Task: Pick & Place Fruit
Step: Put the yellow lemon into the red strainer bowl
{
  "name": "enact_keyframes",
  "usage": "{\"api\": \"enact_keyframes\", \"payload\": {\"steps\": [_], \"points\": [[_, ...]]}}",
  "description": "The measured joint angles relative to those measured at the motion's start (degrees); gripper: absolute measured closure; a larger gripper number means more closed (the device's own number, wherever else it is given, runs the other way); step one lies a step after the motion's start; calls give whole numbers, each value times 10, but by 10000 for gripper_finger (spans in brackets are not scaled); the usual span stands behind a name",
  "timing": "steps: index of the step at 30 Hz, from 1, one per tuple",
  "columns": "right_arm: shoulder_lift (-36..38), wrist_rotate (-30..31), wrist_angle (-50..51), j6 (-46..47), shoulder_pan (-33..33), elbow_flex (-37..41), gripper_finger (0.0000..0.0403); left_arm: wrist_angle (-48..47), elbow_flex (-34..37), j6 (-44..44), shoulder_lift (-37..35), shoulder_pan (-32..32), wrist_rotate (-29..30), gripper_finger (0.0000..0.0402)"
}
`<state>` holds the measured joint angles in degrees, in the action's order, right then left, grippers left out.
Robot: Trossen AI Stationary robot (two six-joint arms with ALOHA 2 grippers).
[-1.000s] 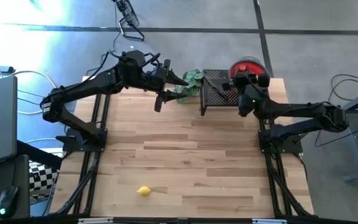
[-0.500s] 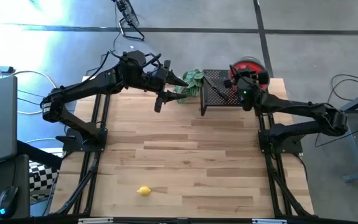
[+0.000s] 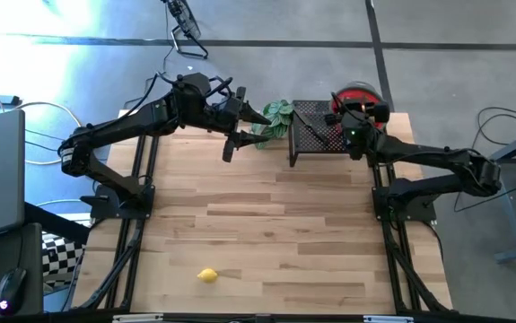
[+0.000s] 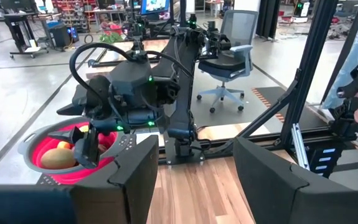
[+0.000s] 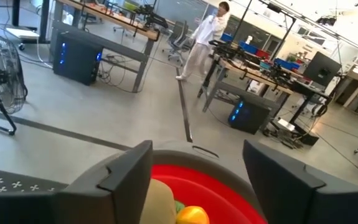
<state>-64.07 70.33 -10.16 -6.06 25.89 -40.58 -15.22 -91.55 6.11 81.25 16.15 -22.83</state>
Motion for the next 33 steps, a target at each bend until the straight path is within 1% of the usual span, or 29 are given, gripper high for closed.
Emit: {"api": "enact_keyframes", "payload": {"steps": [2, 4, 7, 11, 14, 19, 23, 25, 27, 30, 33], "points": [[0, -11, -6, -1, -4, 0, 156, 0, 0, 0, 0, 0, 0, 197], [1, -45, -12, -1, -13, 0, 160, -1, 0, 0, 0, 0, 0, 197], [9, -130, -22, -1, -27, 0, 178, -4, 0, 0, 0, 0, 2, 197], [17, -252, -25, 5, -46, 0, 216, -18, 0, 0, 0, 0, 31, 197], [20, -312, -26, 18, -62, 0, 250, -29, 0, 0, 0, 0, 52, 197], [20, -369, -25, 20, -91, 0, 307, -35, 0, 0, 0, 0, 83, 197], [20, -415, -25, 20, -116, 0, 347, -34, 0, 2, 0, 0, 95, 197], [20, -442, -25, 20, -128, 0, 364, -35, 0, 22, 0, 0, 95, 197], [20, -470, -25, 20, -137, 0, 379, -39, 0, 44, 0, 0, 95, 197], [20, -505, -25, 20, -149, 0, 395, -47, 0, 48, 0, 0, 95, 200], [20, -528, -25, 34, -159, 0, 399, -58, 7, 49, 0, 0, 99, 218]]}}
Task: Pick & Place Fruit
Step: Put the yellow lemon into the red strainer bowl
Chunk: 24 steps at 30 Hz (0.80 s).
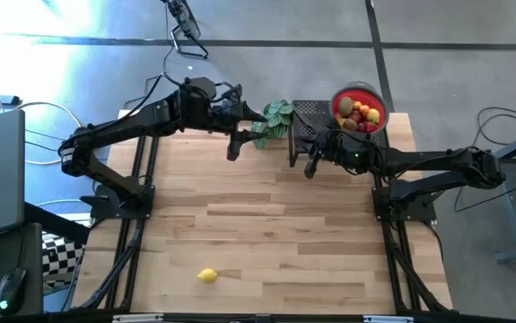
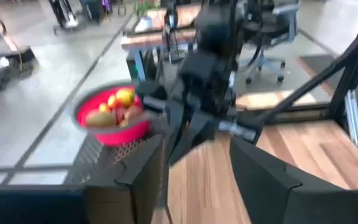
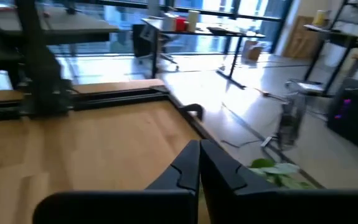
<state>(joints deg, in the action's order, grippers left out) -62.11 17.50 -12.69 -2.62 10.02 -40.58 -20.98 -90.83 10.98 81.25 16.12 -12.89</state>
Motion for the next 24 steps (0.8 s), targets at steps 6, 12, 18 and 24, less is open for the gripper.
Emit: {"api": "enact_keyframes", "payload": {"steps": [6, 12, 18, 24], "points": [[0, -1, 0, 13, -12, 0, 400, -16, 34, 1, -1, 0, 4, 289], [0, -1, 0, 13, -12, 0, 399, -4, 86, -5, -5, 0, -6, 372], [0, -4, 5, 15, -15, 0, 400, 64, 151, 0, -50, 0, -16, 391], [0, -40, 5, 15, -14, 0, 400, 110, 231, 6, -113, 0, -17, 396]]}}
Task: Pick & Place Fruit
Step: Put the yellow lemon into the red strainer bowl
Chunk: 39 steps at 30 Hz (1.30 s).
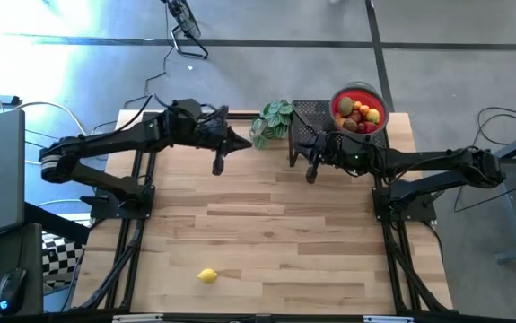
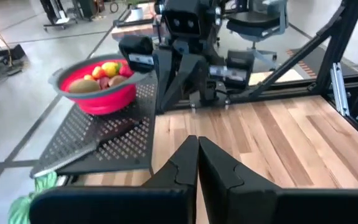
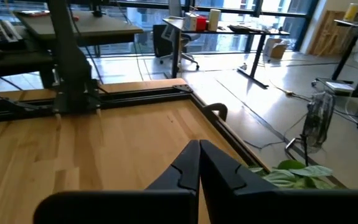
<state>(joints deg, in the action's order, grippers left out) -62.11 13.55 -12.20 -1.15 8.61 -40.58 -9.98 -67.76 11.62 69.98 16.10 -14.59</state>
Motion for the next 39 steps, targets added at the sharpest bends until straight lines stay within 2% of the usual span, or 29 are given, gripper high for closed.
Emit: {"api": "enact_keyframes", "payload": {"steps": [11, 22, 29, 36, 39], "points": [[0, -5, 0, 0, 0, 0, 401, 7, 93, -34, -82, 0, 12, 400], [0, -5, 0, -1, 0, 0, 401, 61, 195, -98, -160, -5, 14, 400], [0, -5, 0, -5, 0, 0, 401, 70, 243, -134, -210, -91, 81, 401], [0, -5, 0, -6, 0, 0, 401, 62, 245, -138, -224, -207, 187, 401], [0, -5, 0, -6, 0, 0, 401, 41, 245, -167, -227, -241, 227, 401]]}}
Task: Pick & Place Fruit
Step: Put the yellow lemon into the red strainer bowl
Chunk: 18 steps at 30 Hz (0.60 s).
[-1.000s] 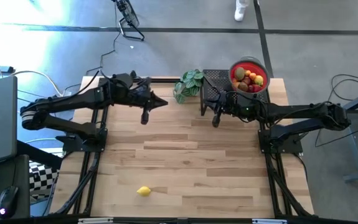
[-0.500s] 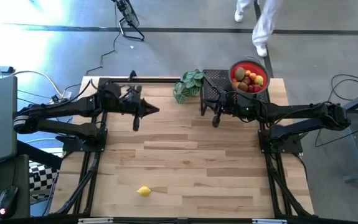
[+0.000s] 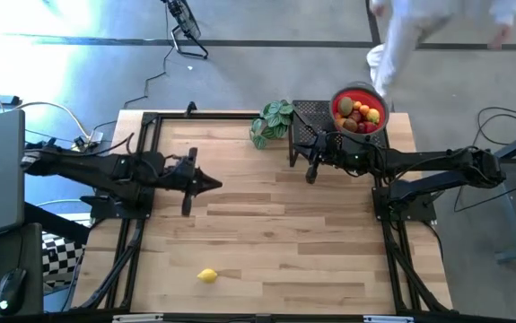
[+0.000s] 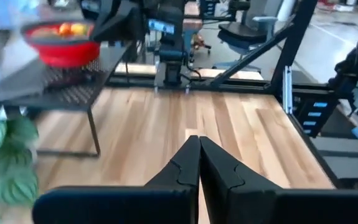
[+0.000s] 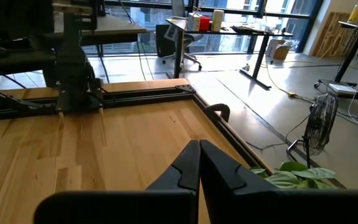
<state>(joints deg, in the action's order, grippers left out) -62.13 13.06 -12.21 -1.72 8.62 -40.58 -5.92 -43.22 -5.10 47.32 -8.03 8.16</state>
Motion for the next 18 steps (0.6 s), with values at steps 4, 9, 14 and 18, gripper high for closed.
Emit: {"api": "enact_keyframes", "payload": {"steps": [4, 9, 14, 18], "points": [[0, 0, 0, 0, 0, 0, 401, -46, 0, -79, 0, -35, 44, 401], [0, 0, 0, -14, 0, 0, 401, -95, 0, -152, 2, -71, 49, 401], [-1, 0, 0, -26, 0, 0, 401, -85, 0, -162, 12, -110, 66, 401], [-1, 0, 3, -26, 0, 0, 401, -77, 0, -165, 24, -147, 110, 401]]}}
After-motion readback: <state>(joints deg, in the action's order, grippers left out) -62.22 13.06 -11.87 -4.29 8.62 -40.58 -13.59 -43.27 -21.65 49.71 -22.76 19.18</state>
